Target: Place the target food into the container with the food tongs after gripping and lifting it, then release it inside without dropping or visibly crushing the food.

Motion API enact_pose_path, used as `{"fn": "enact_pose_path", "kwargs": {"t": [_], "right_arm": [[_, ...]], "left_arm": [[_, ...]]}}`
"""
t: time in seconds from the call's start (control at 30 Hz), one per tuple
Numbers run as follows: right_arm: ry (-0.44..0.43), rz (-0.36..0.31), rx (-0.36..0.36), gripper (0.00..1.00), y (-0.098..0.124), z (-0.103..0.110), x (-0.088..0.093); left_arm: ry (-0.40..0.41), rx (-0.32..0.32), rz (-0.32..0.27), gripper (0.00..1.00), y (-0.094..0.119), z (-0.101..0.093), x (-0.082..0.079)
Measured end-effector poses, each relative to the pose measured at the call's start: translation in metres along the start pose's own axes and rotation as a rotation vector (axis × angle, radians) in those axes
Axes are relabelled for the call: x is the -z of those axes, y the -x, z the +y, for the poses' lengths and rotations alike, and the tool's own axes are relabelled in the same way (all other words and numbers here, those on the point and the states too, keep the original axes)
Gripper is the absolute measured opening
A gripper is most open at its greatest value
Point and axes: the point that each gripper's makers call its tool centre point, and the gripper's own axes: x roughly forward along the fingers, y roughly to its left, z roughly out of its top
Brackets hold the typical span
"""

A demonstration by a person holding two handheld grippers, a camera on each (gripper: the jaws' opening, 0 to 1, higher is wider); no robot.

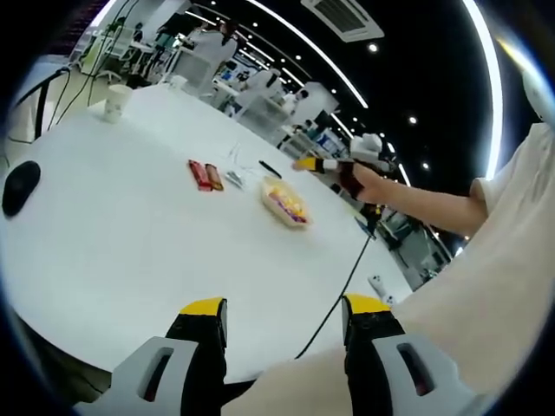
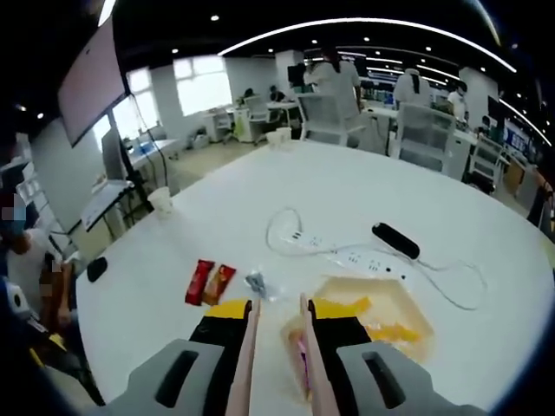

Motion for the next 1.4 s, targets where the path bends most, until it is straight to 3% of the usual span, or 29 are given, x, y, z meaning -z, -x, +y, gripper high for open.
{"fn": "enact_pose_path", "kwargs": {"t": [0.5, 1.4], "right_arm": [[0.0, 0.023, -0.079, 0.27, -0.038, 0.045, -0.005], [0.03, 0.075, -0.136, 0.27, -0.064, 0.081, 0.003]], "left_arm": [[0.019, -0.013, -0.007, 0.53, 0.0, 0.008, -0.003], [0.049, -0.022, -0.015, 0.53, 0.001, 0.015, 0.0]]}}
